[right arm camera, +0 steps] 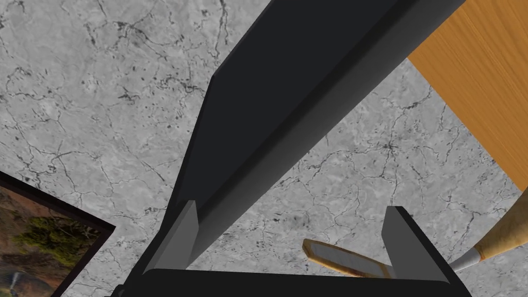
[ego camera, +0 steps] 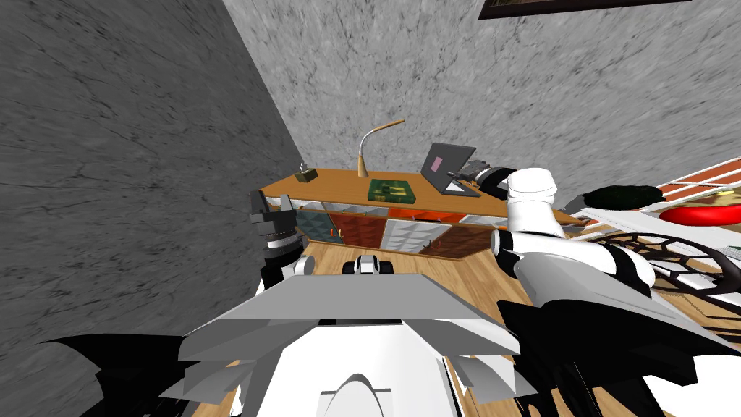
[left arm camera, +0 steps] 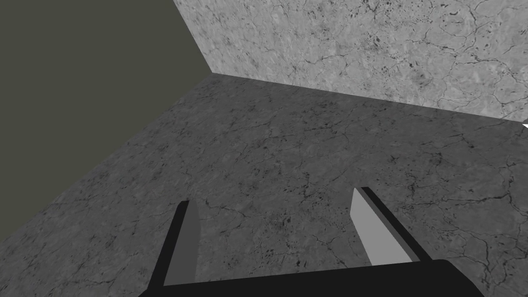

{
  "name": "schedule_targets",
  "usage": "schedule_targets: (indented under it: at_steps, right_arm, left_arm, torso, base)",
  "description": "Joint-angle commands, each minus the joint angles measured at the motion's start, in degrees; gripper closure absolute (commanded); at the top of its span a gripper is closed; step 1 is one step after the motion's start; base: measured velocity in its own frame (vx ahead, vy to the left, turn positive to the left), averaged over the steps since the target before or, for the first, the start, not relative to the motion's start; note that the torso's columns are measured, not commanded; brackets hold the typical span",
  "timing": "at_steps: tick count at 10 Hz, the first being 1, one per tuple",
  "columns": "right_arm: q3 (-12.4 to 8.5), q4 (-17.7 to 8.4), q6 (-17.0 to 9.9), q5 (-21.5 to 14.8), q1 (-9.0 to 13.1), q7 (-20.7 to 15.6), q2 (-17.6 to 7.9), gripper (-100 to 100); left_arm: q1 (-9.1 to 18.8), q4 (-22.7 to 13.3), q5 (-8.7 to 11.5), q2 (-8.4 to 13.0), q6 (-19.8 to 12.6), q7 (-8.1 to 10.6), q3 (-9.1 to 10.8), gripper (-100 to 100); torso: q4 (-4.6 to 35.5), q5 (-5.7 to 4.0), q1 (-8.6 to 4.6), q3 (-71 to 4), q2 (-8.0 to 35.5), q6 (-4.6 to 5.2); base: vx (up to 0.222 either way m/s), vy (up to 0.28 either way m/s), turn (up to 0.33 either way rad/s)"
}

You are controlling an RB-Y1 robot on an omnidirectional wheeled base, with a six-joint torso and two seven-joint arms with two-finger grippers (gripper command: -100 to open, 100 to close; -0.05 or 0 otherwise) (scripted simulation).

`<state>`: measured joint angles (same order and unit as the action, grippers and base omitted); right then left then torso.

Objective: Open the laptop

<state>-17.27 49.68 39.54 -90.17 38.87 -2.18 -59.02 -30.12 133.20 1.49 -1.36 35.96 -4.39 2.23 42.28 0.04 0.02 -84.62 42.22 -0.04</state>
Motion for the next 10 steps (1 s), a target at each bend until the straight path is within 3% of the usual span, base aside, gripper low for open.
schedule_targets:
  at_steps: [1,2,3,5,8,10]
  right_arm:
    - [-0.9,-3.4,0.4,-1.4,2.7,-0.6,-2.4,-100]
    - [-0.9,-3.8,0.4,-1.4,2.7,-0.6,-2.4,-100]
    - [-1.6,-6.9,0.6,-3.3,5.2,-0.6,-5.1,-100]
    - [-1.6,-6.9,0.6,-3.3,5.2,-0.6,-5.1,-100]
    - [-2.2,-9.8,0.8,-5.1,7.6,-0.6,-7.9,-100]
    - [-2.3,-9.4,1.2,-5.6,7.6,0.1,-8.2,-100]
  left_arm:
    - [0.0,0.0,0.0,0.0,0.0,0.0,0.0,0]
    - [0.0,0.0,0.0,0.0,0.0,0.0,0.0,0]
    - [0.0,0.0,0.0,0.0,0.0,0.0,0.0,0]
    - [0.0,0.0,0.0,0.0,0.0,0.0,0.0,0]
    - [0.0,0.0,0.0,0.0,0.0,0.0,0.0,0]
    - [0.0,0.0,0.0,0.0,0.0,0.0,0.01,0]
  torso:
    - [0.0,-0.04,-0.11,0.1,0.1,0.02]
    - [0.0,-0.05,-0.08,0.1,0.1,0.04]
    - [0.0,-0.06,-0.07,0.1,0.1,0.04]
    - [0.0,0.0,0.06,0.0,0.0,0.01]
    - [0.0,-0.07,-0.07,0.1,0.1,0.06]
    - [0.0,-0.06,-0.08,0.1,0.1,0.03]
  base:
    - [0.039,0.066,0.01]
    - [0.031,0.061,0.0]
    - [0.066,0.107,0.021]
    - [0.043,0.07,-0.006]
    - [0.024,0.043,0.005]
    - [0.061,0.005,0.018]
